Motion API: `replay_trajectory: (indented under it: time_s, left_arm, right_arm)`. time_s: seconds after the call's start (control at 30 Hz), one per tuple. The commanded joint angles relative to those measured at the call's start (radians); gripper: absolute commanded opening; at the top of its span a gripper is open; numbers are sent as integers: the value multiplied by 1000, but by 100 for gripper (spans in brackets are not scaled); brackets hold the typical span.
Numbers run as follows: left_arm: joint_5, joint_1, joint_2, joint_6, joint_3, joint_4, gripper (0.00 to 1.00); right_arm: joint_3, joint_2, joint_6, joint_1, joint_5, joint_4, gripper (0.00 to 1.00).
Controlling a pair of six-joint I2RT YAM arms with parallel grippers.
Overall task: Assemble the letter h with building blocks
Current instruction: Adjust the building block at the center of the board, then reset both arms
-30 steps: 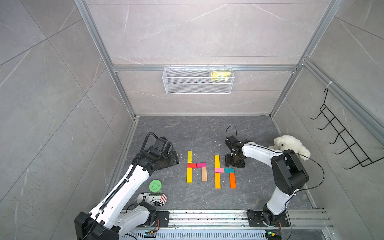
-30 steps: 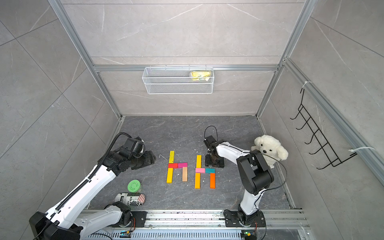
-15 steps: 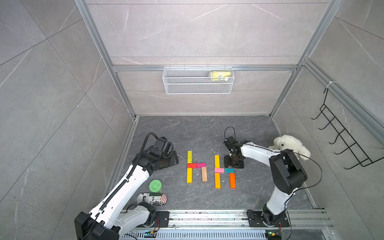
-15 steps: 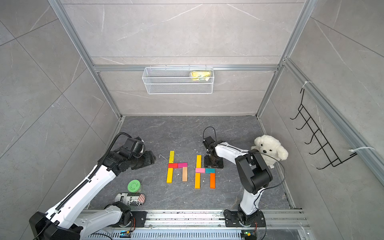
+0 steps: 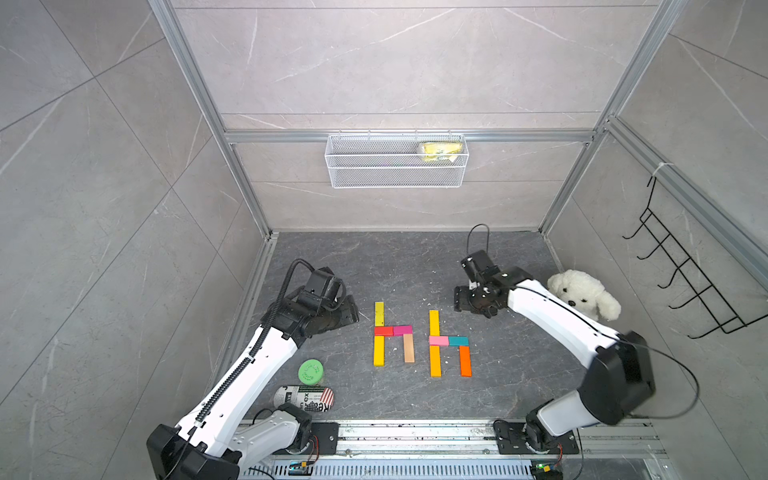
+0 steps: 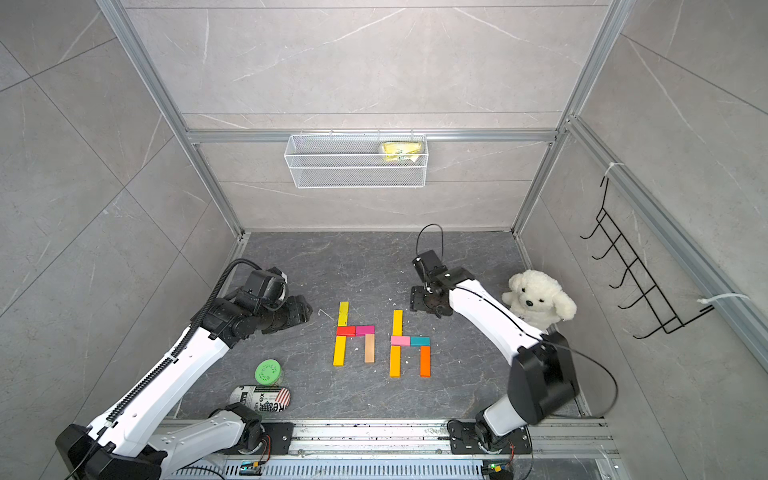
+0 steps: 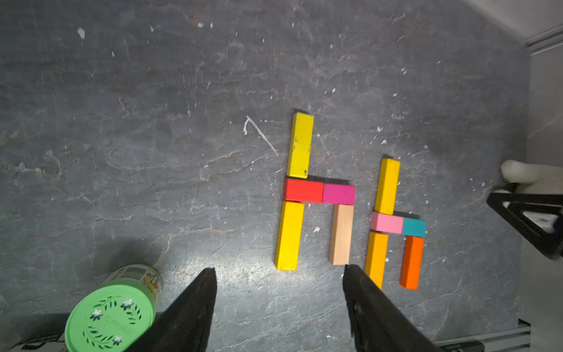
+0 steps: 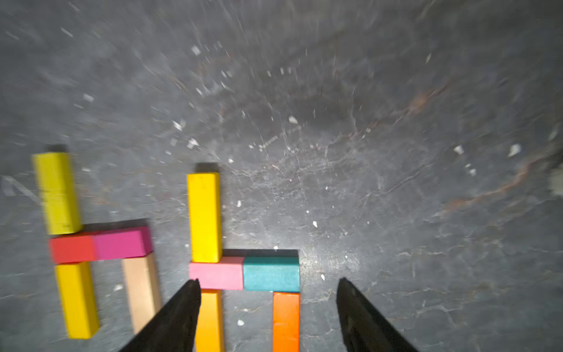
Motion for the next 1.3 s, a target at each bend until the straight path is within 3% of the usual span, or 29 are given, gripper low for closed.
replay_trajectory:
  time_s: [0.0, 0.17, 0.23, 0.27, 0.3, 0.4, 0.47, 0.5, 0.67, 0.77, 0.8, 0.93, 1.0, 1.1, 1.2, 1.27]
  left_arm:
    - [-73, 5, -10, 69, 94, 31, 75]
    - [-344, 6, -60, 154, 76, 145, 80]
    - [-459, 6, -87, 263, 16, 240, 84]
    - [-513, 7, -91, 313, -28, 295, 85]
    - [-576, 6, -95, 367, -89, 364, 85]
    - [-783, 13, -83, 502, -235, 593, 100]
    - [-957, 47, -49, 527, -309, 748, 100]
    - [-980, 93, -31, 537, -346, 820, 100]
    - [-734, 343, 20, 403, -488, 910, 100]
    - [-718, 394, 51, 425, -566, 1001, 100]
    - [-715, 398, 50, 453, -598, 1050, 100]
    - [-640, 432, 74, 477, -693, 1217, 100]
    - [-628, 443, 131, 476, -695, 1253, 100]
    - [-583, 447, 198, 472, -723, 1351, 100]
    - [-531, 449, 231, 506, -732, 1449, 100]
    - [-497, 449, 245, 548, -759, 1533, 100]
  right_arm:
    - [10, -210, 32, 7, 66, -60, 77]
    - [-129, -439, 38, 6, 148, 18, 85]
    - [-201, -470, 19, 4, 167, 58, 89]
    - [-256, -471, 15, 4, 173, 101, 86]
    - [-310, -468, 22, 5, 187, 137, 74]
    - [-334, -442, -49, 4, 140, 200, 76]
    - [-359, -464, -10, 1, 193, 249, 76]
    - [-384, -488, 12, 1, 228, 289, 78]
    - [-548, -672, 51, 0, 343, 437, 78]
    - [-717, -876, 25, 1, 530, 503, 80]
    - [-792, -937, -28, 0, 577, 563, 99]
    - [-944, -1045, -126, 0, 751, 584, 100]
    - [-960, -1025, -124, 1, 862, 579, 100]
    - [-1010, -933, -304, -2, 915, 762, 100]
    - [-1105, -750, -488, -8, 848, 1152, 100]
    - [-1150, -575, -500, -50, 710, 1438, 100]
